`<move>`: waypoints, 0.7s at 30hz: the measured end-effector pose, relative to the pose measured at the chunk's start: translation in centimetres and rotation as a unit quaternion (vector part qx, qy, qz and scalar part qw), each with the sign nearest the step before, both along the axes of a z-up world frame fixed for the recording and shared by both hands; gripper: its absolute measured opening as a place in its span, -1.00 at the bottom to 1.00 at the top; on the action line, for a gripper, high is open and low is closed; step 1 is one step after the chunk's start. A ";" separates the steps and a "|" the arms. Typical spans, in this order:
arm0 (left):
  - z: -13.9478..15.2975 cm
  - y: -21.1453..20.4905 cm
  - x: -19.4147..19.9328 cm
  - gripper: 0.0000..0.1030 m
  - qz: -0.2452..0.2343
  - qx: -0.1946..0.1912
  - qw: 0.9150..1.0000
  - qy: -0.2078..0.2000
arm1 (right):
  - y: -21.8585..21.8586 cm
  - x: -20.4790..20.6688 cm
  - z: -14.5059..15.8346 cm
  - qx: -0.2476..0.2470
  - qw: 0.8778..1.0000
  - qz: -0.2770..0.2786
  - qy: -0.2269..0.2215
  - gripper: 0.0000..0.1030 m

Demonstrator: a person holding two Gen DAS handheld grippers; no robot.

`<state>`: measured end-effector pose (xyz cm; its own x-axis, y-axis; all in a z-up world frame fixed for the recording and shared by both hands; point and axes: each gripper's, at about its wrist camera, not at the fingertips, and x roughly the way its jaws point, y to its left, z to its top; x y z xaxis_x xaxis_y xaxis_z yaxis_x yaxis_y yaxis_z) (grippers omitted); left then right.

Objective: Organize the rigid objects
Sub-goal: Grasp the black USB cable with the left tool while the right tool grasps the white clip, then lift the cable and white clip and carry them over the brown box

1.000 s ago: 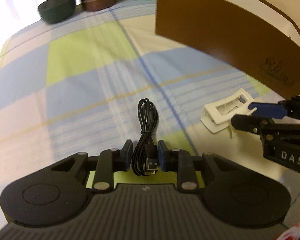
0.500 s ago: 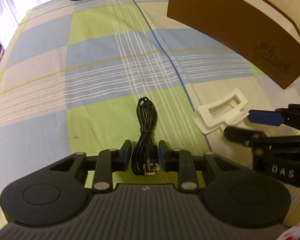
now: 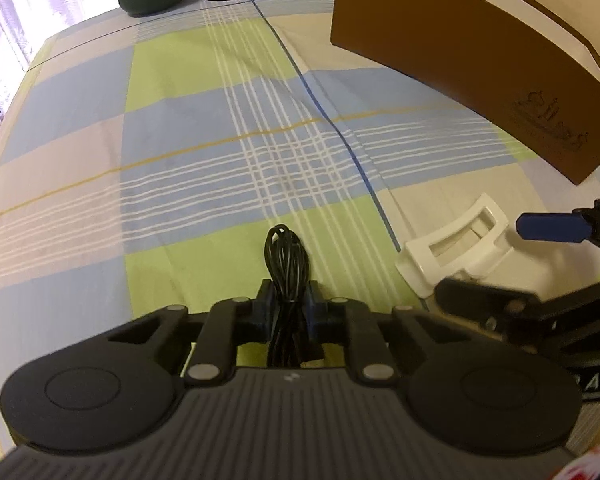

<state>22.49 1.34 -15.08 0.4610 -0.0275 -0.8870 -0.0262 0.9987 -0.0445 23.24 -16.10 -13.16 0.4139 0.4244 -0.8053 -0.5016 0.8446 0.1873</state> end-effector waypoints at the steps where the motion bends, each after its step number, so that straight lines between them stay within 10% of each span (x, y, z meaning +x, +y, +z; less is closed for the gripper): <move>1: 0.0 0.0 0.0 -0.76 0.002 0.000 1.000 0.000 | 0.3 0.0 -0.1 -0.006 1.000 0.003 -0.002 0.85; 21: -0.2 0.0 -0.1 -0.75 0.001 0.007 1.000 -0.002 | 1.3 0.1 -1.2 -0.034 0.999 -0.004 -0.033 0.63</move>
<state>22.38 1.39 -15.26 0.4643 -0.0130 -0.8856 -0.0289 0.9991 -0.0298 23.38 -14.84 -14.38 0.4704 0.3664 -0.8028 -0.5049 0.8579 0.0958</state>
